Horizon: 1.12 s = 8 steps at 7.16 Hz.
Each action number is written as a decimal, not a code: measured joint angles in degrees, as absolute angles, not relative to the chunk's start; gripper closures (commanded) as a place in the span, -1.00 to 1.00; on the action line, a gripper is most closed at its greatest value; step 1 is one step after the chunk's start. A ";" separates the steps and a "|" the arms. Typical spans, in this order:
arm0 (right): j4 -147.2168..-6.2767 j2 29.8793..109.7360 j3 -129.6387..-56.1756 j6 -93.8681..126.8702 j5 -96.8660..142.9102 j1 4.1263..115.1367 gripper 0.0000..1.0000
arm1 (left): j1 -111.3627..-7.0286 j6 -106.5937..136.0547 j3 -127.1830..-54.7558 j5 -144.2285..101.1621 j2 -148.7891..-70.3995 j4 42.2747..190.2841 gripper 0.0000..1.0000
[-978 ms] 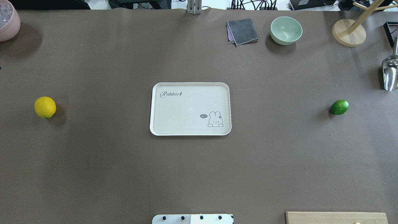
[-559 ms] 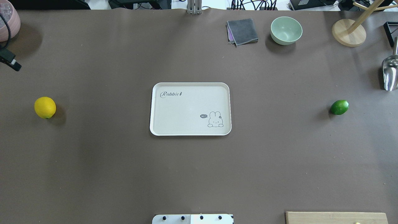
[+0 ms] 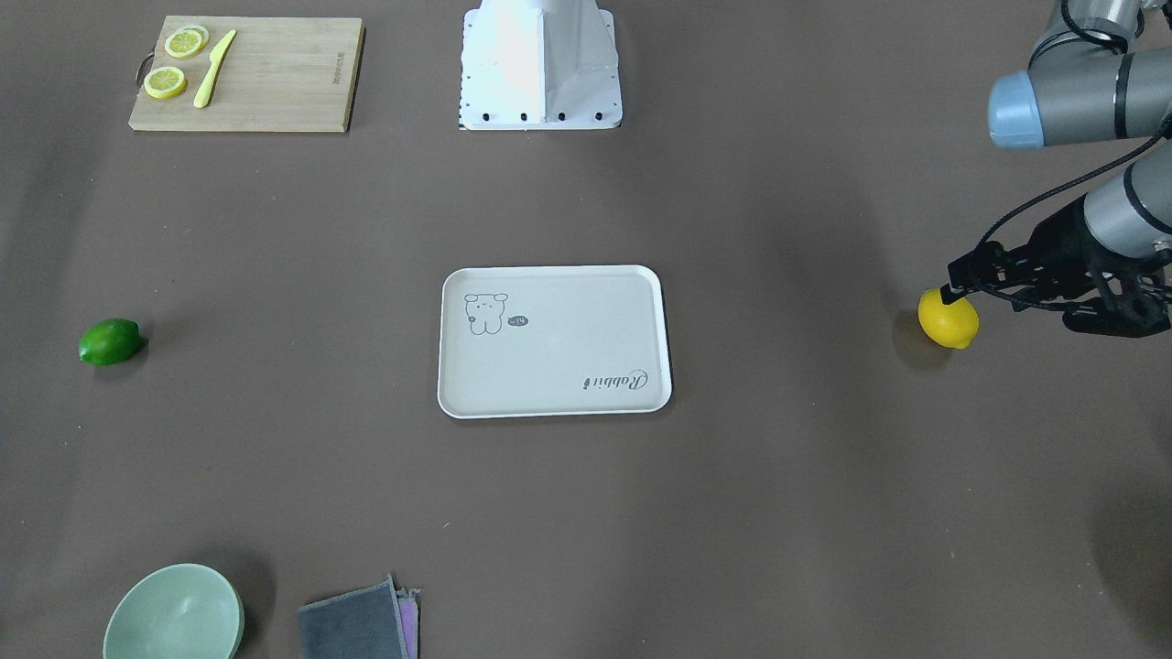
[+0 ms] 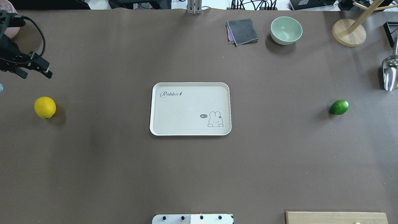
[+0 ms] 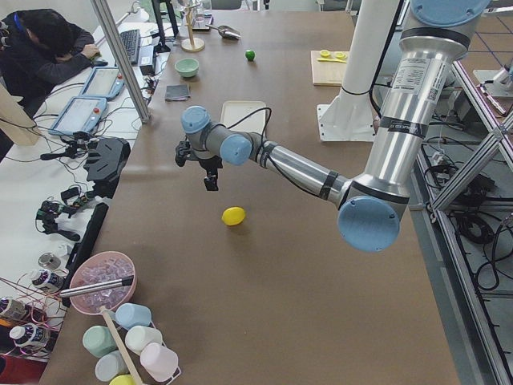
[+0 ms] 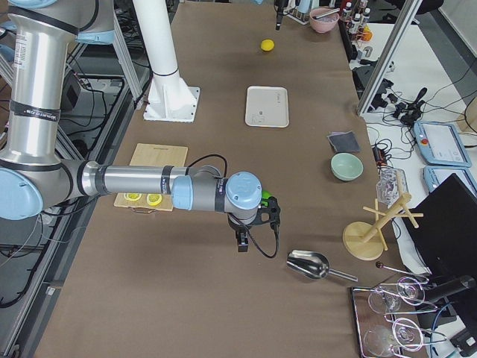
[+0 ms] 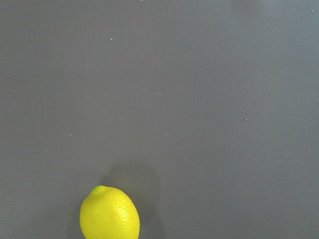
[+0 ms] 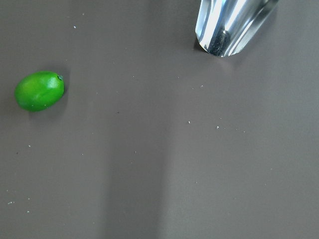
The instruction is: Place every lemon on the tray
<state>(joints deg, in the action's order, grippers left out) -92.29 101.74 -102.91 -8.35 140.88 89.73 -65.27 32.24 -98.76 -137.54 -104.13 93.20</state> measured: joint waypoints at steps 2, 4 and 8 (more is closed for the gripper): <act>-92.34 101.77 -102.81 -8.35 140.89 89.71 -1.00 | -61.82 37.10 -98.67 -134.96 -104.07 94.78 -0.98; -92.35 101.78 -102.76 -8.35 140.89 89.68 -1.00 | -60.23 38.84 -97.84 -133.73 -102.72 95.18 -0.96; -92.29 101.83 -102.82 -8.43 140.93 89.73 -1.00 | -59.96 38.69 -94.72 -130.94 -99.79 95.44 -0.96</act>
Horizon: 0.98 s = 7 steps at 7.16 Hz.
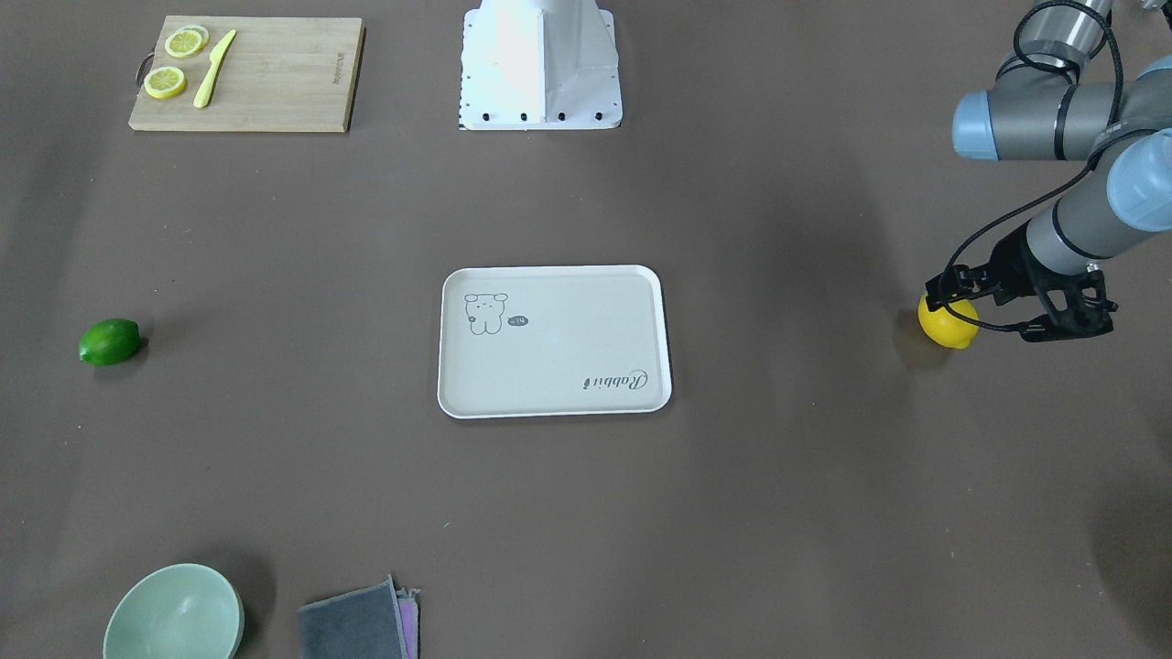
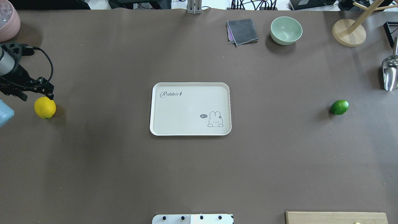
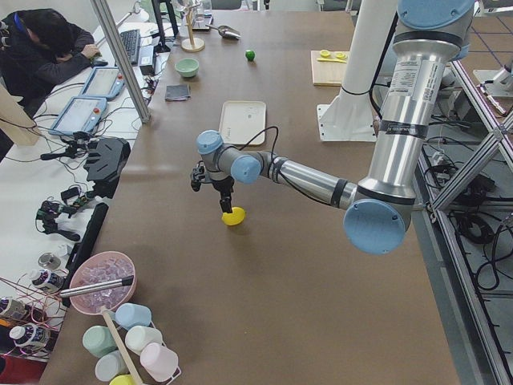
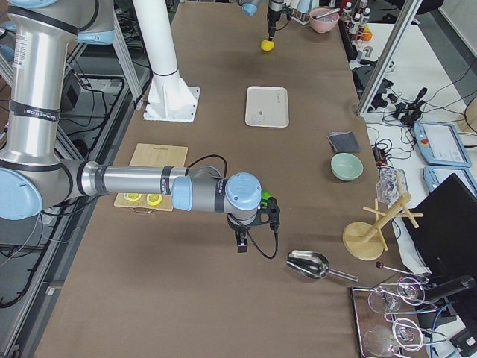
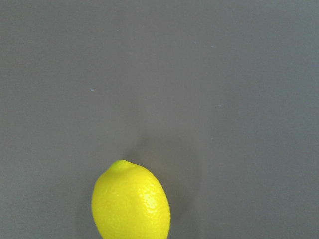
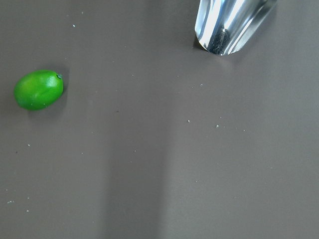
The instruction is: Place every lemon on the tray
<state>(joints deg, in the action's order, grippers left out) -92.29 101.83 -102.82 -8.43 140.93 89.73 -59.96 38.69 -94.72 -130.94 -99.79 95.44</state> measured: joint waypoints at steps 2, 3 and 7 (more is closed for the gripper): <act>-92.28 101.92 -102.82 -8.53 140.90 89.74 -1.00 | -59.95 39.07 -93.07 -131.06 -99.74 95.55 -0.96; -92.28 101.94 -102.84 -8.55 140.89 89.74 -1.00 | -59.94 39.10 -92.10 -131.11 -99.74 95.86 -0.96; -92.28 102.06 -102.90 -8.61 140.89 89.74 -1.00 | -59.88 43.37 -85.93 -135.96 -100.55 102.67 -0.96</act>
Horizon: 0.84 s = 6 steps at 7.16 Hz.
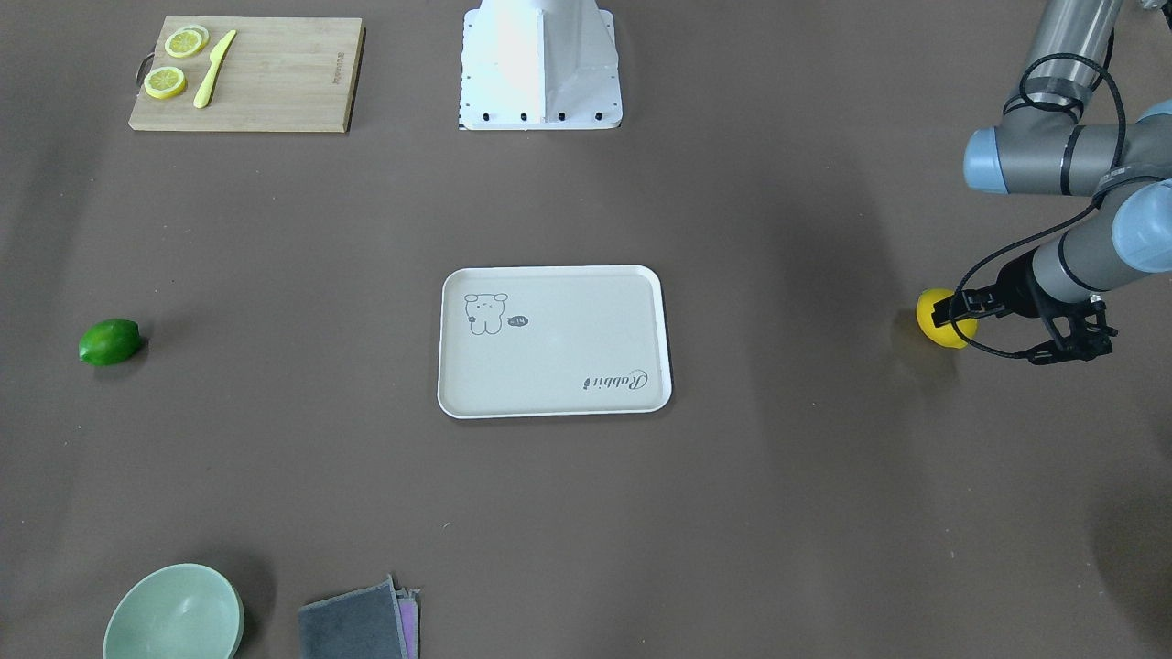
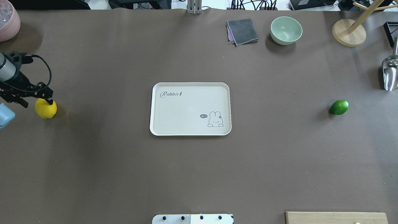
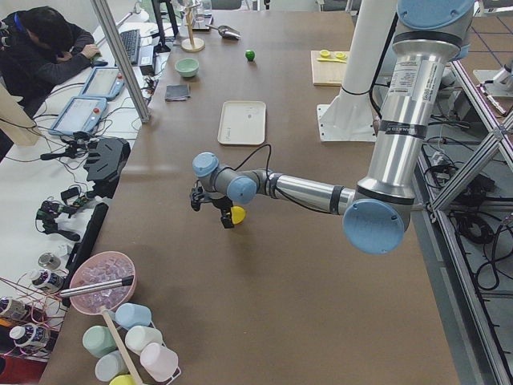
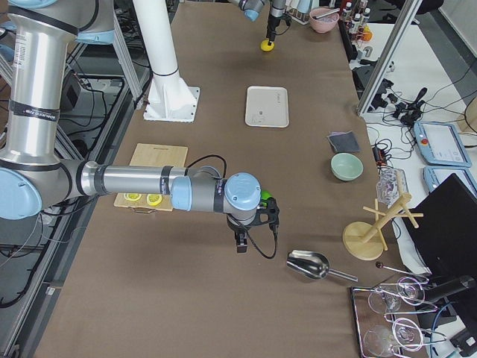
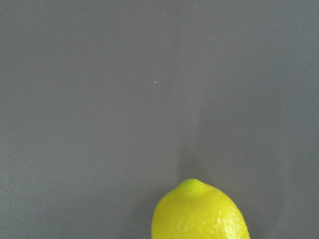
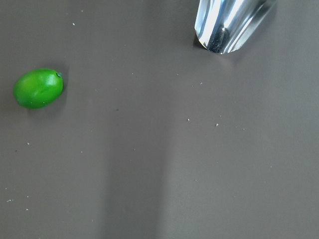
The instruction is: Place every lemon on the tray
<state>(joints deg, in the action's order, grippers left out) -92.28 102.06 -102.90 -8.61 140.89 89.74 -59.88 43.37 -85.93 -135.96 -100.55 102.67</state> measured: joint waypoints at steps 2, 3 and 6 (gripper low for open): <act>-92.29 102.07 -102.92 -8.61 140.89 89.74 -1.00 | -59.83 47.03 -85.72 -139.06 -101.47 103.27 -0.96; -92.28 102.07 -102.92 -8.61 140.89 89.74 -1.00 | -59.77 47.26 -85.50 -139.42 -101.56 103.51 -0.96; -92.29 102.09 -102.85 -8.61 140.89 89.74 -1.00 | -58.99 46.92 -84.71 -138.80 -101.52 104.04 -0.96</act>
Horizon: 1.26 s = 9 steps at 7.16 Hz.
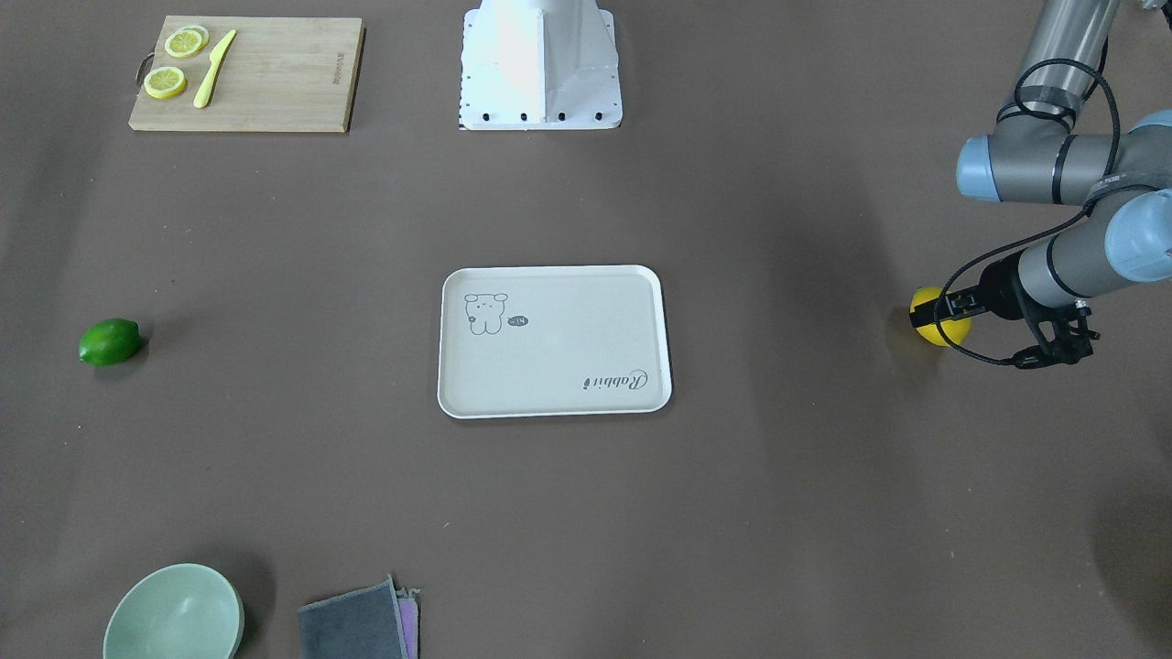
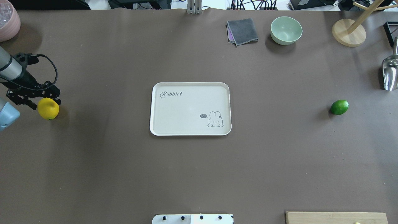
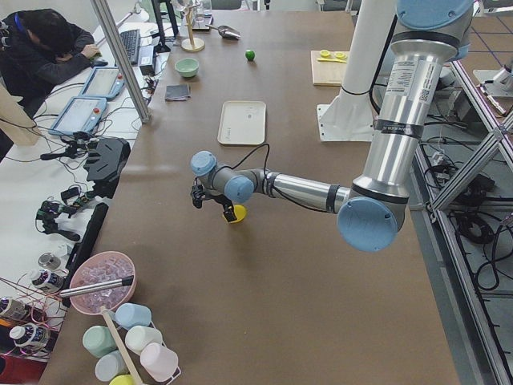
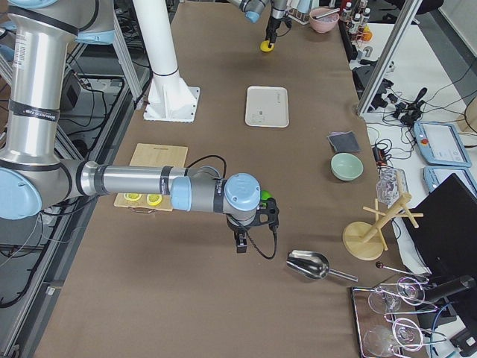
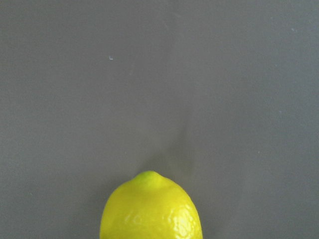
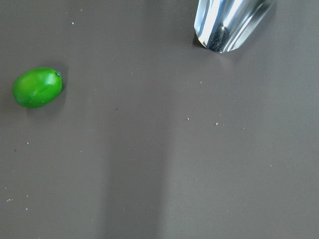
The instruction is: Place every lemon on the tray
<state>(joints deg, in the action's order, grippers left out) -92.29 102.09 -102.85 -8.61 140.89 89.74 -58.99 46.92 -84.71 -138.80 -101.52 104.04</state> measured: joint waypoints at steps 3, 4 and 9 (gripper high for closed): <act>-92.29 102.07 -102.91 -8.61 140.89 89.70 -1.00 | -56.73 46.63 -84.38 -136.56 -101.41 104.11 0.57; -92.28 102.08 -102.90 -8.59 140.89 89.67 -1.00 | -56.37 46.60 -84.40 -136.29 -101.40 104.14 1.00; -92.29 101.99 -102.83 -8.44 140.89 89.71 -1.00 | -56.64 51.35 -89.06 -142.87 -105.66 100.48 1.00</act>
<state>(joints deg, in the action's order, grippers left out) -92.29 101.99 -102.83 -8.44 140.89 89.71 -56.64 51.35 -89.06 -142.87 -105.66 100.48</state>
